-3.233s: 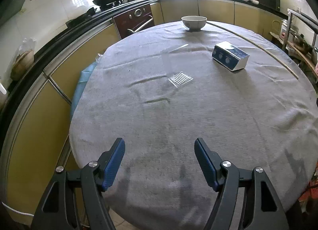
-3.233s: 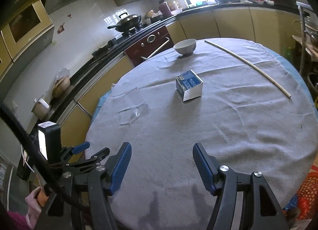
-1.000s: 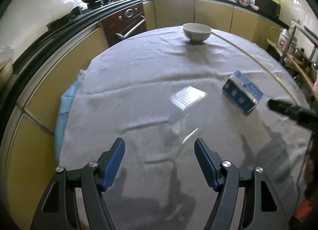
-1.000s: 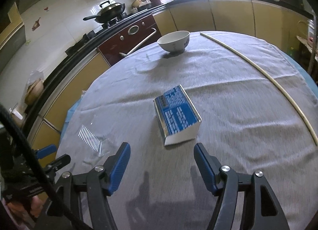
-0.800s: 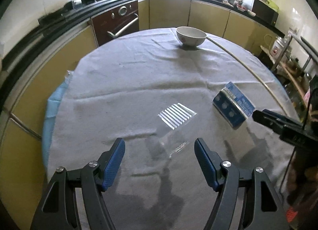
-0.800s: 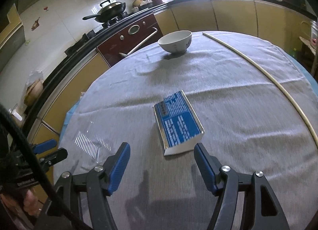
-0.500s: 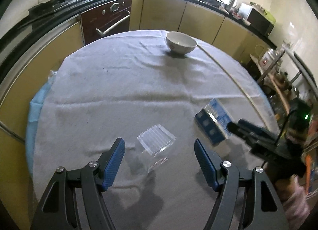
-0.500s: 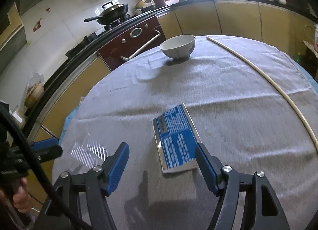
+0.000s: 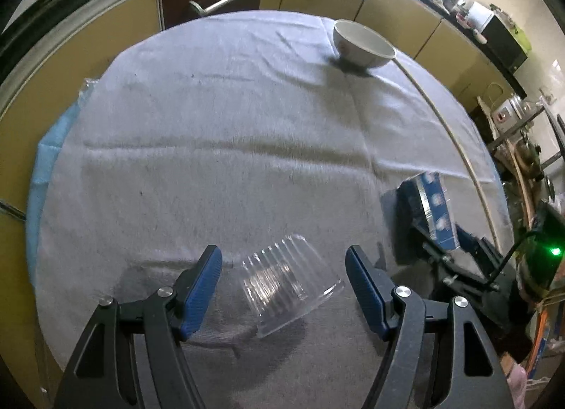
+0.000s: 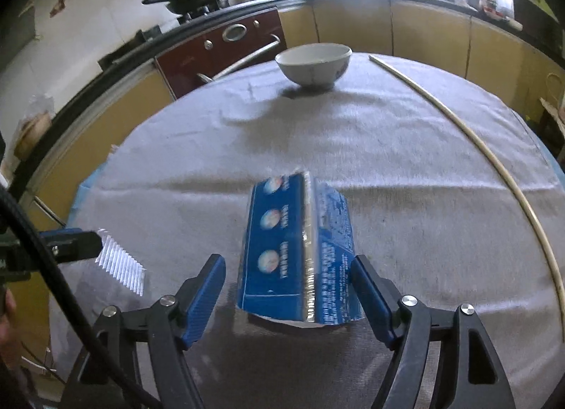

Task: Collect trash
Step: 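Grasp the clear plastic tray with the left tool while the right tool grasps the blue-white box, then carry the clear tray and blue-white box over the orange basket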

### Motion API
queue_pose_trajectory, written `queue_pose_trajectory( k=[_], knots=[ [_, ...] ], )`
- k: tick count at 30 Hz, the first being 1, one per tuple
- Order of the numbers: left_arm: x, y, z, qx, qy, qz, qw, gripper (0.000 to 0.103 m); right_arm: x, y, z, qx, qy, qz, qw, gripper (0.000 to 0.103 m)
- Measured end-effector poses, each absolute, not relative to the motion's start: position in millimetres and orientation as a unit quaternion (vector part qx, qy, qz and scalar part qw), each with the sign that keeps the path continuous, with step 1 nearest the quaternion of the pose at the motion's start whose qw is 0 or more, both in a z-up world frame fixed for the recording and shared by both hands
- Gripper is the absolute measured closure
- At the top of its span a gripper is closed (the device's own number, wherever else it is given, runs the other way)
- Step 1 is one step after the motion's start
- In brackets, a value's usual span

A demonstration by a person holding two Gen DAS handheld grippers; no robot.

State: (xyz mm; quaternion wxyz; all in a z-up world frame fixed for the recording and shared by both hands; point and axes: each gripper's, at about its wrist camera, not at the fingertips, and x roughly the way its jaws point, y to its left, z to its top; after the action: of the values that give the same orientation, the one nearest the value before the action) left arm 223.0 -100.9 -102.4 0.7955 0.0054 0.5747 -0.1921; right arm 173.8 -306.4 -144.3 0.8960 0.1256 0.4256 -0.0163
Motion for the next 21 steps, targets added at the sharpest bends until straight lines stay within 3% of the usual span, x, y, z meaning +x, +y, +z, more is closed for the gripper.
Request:
queue_pose_trajectory(
  k=[7, 9, 12, 21],
  knots=[
    [219.7, -96.8, -123.7, 0.001, 0.593, -0.192, 0.782, 0.031, 172.1, -317.6, -146.3, 0.14, 0.406, -0.016, 0.903, 0.028],
    [219.2, -92.4, -126.9, -0.011, 0.594, -0.198, 0.78, 0.04, 172.1, -316.5, -145.9, 0.13, 0.407, -0.016, 0.904, 0.046],
    [218.5, -88.5, -126.7, -0.018, 0.585, -0.205, 0.784, 0.04, 169.2, -316.8, -145.7, 0.125, 0.408, -0.021, 0.904, 0.056],
    [198.8, -74.9, -124.3, -0.027, 0.573, -0.216, 0.79, 0.041, 126.5, -339.3, -142.7, 0.203, 0.409, -0.012, 0.889, 0.057]
  ],
)
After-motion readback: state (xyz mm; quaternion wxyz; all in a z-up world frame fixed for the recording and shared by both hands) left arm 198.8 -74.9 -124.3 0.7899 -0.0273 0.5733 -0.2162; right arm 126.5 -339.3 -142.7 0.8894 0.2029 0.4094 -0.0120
